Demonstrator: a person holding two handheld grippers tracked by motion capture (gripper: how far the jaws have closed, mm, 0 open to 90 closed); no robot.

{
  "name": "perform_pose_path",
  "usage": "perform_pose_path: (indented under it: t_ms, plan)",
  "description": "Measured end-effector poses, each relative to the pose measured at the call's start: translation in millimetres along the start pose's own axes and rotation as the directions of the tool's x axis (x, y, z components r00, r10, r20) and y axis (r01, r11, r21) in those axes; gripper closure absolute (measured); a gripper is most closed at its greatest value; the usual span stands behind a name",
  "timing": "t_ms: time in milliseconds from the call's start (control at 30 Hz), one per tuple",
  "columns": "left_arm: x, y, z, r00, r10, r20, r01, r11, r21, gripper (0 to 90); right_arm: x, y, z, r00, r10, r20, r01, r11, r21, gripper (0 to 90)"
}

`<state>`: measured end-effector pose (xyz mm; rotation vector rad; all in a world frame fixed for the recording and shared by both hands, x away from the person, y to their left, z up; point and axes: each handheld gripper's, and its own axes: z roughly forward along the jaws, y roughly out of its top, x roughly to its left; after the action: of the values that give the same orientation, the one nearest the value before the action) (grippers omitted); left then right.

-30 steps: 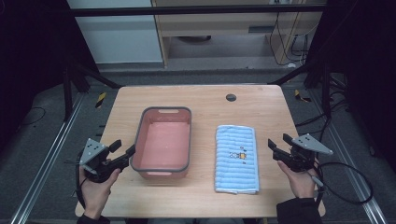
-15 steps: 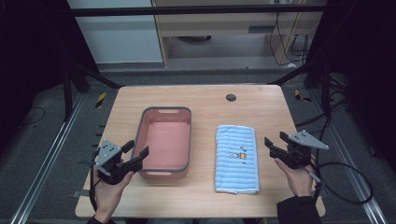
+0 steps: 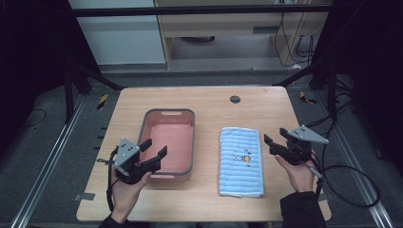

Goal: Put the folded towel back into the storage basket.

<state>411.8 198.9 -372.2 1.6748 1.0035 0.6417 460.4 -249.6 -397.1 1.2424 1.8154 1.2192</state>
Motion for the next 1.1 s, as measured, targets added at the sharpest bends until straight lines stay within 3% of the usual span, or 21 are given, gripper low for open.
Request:
perform_pose_path:
  t_ms: [133,533,1100]
  plan:
    - [-13.8,2.7,11.4,0.9997,0.005,0.023,-0.005,1.0,-0.004,37.8,-3.0,6.1,0.8,1.0,0.003,0.009,-0.003,1.0,-0.004,34.4]
    - [-38.8,4.8,35.3,0.997,0.021,0.074,-0.022,0.9996,0.015,38.2,-5.7,8.5,9.9,0.9999,0.011,0.006,-0.011,1.0,0.015,32.9]
    - [-80.7,-3.6,65.3,0.9893,0.065,0.131,-0.071,0.9967,0.039,37.1,-6.4,12.3,28.3,0.9998,0.019,0.005,-0.019,0.999,0.042,30.5]
